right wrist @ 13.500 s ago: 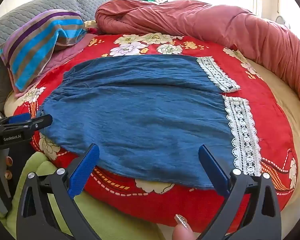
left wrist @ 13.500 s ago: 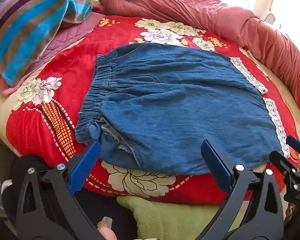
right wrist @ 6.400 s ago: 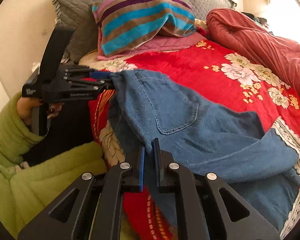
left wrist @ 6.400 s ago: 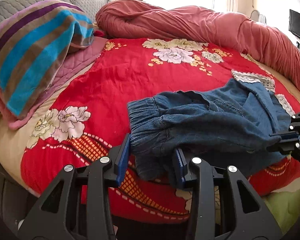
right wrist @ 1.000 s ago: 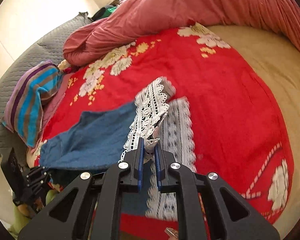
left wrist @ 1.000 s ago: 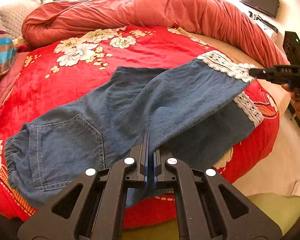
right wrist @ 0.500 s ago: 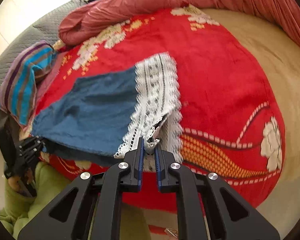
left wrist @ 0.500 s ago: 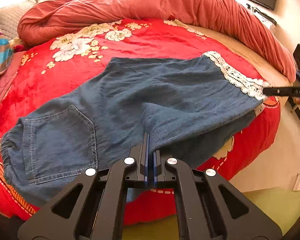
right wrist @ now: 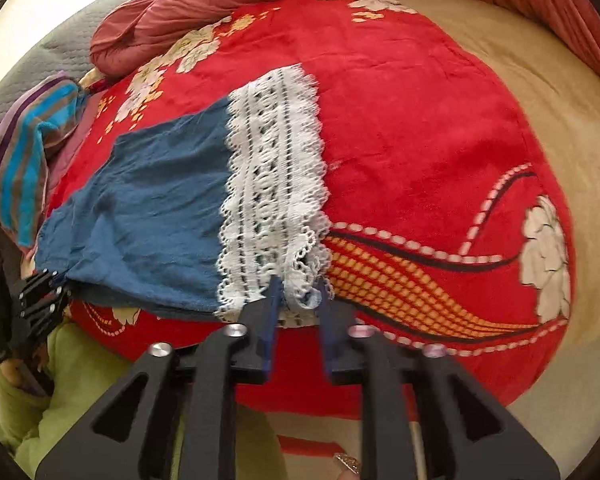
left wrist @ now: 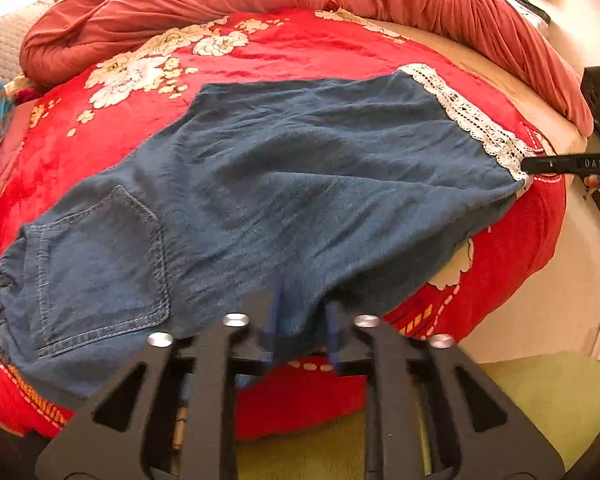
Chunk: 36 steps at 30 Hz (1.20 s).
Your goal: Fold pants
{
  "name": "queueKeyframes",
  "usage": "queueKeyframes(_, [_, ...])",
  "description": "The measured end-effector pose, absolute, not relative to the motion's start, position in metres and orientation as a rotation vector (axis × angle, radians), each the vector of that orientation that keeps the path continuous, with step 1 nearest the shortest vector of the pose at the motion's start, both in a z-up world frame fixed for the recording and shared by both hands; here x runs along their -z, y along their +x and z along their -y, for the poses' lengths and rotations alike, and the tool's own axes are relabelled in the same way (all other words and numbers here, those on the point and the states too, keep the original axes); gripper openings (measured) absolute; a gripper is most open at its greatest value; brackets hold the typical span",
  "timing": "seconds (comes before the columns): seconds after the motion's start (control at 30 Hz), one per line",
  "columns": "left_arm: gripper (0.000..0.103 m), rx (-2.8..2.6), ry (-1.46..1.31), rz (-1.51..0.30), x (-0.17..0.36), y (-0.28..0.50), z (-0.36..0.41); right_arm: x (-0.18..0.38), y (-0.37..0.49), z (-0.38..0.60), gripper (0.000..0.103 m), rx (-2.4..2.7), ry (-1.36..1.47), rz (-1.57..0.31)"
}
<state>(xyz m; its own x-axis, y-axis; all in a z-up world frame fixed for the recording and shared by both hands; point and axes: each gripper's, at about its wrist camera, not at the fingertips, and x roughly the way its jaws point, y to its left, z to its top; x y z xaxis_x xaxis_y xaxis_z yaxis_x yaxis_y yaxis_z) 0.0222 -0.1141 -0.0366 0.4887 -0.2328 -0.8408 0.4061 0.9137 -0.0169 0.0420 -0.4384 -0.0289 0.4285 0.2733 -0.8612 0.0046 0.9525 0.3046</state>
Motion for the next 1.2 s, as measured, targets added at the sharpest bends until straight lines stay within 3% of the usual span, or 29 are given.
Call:
queueKeyframes(0.03, [0.037,0.393,0.189,-0.981,0.034,0.02,0.112,0.021,0.043,0.445,0.034,-0.151,0.28,-1.089])
queueKeyframes(0.13, [0.048,0.405,0.151,-0.94,0.019,0.007,0.101,0.002,0.046,0.451,0.039,-0.141,0.269,-1.011])
queueKeyframes(0.33, [0.062,0.271,0.047,-0.858,-0.007,-0.001,0.05,-0.011,0.057,0.403,0.049,-0.313,0.146,-0.933])
queueKeyframes(0.57, [0.077,-0.113,-0.138,-0.865,0.0,0.011,-0.044,0.012,0.076,0.362,0.051,-0.39,0.068,-0.969])
queueKeyframes(0.63, [0.086,-0.182,-0.175,-0.877,0.006,0.017,-0.062,0.019,0.08,0.362,0.051,-0.372,0.055,-0.987])
queueKeyframes(0.7, [0.083,-0.195,-0.191,-0.922,0.017,0.025,-0.068,0.027,0.082,0.367,0.051,-0.339,0.046,-1.009])
queueKeyframes(0.73, [0.05,-0.176,-0.201,-0.932,0.022,0.03,-0.067,0.03,0.082,0.369,0.051,-0.328,0.044,-1.02])
queueKeyframes(0.77, [0.038,-0.158,-0.207,-0.942,0.027,0.033,-0.066,0.034,0.082,0.372,0.051,-0.316,0.05,-1.035])
queueKeyframes(0.93, [0.038,-0.214,-0.119,-0.911,0.023,0.032,-0.068,0.041,0.077,0.38,0.051,-0.329,0.083,-1.04])
queueKeyframes(1.2, [0.049,-0.245,-0.156,-0.868,0.015,0.023,-0.085,0.037,0.076,0.382,0.051,-0.343,0.102,-1.025])
